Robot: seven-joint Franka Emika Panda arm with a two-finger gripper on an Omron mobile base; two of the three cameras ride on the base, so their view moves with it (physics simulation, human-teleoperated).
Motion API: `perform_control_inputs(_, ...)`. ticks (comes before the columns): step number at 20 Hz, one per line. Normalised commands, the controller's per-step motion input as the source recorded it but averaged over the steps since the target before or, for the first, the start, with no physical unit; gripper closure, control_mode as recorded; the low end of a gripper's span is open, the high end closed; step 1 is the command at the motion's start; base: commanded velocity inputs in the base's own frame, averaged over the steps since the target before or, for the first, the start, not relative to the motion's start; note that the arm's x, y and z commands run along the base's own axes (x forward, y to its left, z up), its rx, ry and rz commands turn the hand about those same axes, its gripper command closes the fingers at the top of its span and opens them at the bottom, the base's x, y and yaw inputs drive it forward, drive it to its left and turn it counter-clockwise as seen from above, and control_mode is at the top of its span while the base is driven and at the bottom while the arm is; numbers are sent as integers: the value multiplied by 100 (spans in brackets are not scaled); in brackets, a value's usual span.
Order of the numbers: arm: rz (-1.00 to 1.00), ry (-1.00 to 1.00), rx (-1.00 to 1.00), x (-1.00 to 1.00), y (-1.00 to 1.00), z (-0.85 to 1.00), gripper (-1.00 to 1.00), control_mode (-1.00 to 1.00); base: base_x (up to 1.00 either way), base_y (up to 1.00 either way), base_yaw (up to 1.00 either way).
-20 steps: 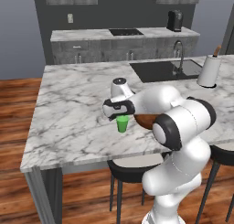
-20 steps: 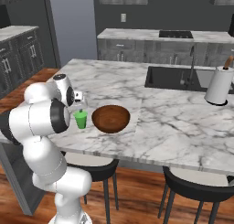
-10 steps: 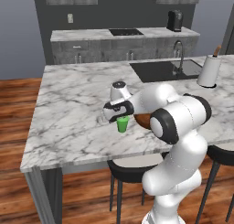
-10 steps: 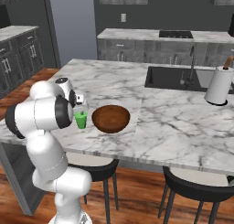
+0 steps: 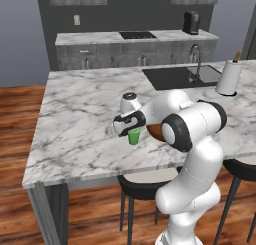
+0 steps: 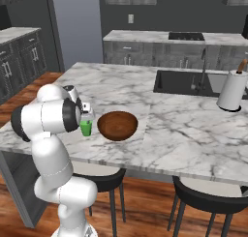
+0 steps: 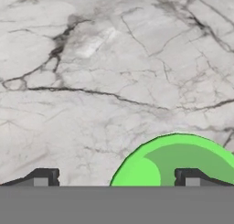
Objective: Place the cup inside the bowl on the dining table and move the bowl to any counter.
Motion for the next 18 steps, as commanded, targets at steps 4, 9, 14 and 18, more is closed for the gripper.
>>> perform_control_inputs(4,0,0,0,3,0,-11,-100,-100,0,0,0)
perform_control_inputs(9,0,0,0,0,0,0,-100,-100,0,0,0)
perform_control_inputs(14,0,0,0,0,0,0,100,-100,0,0,0)
perform_control_inputs(18,0,0,0,0,0,0,100,-100,0,0,0)
